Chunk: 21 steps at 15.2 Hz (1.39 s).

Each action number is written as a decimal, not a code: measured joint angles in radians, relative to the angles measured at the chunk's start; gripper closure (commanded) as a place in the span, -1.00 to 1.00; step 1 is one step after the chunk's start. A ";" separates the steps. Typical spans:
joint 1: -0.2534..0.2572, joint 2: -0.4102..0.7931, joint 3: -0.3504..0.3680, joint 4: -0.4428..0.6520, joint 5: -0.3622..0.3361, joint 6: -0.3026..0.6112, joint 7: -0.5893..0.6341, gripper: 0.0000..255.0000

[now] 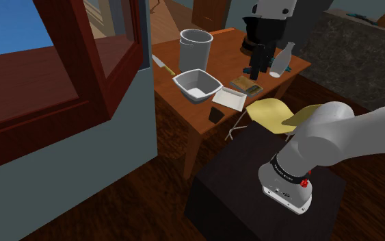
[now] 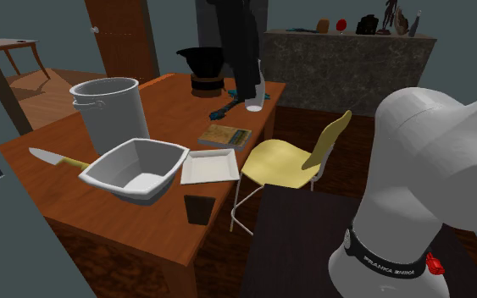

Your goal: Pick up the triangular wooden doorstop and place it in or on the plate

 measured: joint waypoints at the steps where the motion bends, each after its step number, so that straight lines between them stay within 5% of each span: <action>1: 0.000 0.000 0.000 0.000 0.000 0.000 0.000 -1.00; 10: -0.106 0.078 0.144 -0.191 0.079 0.353 0.384 -1.00; 21: -0.300 0.381 0.323 -0.316 0.068 0.887 0.923 -1.00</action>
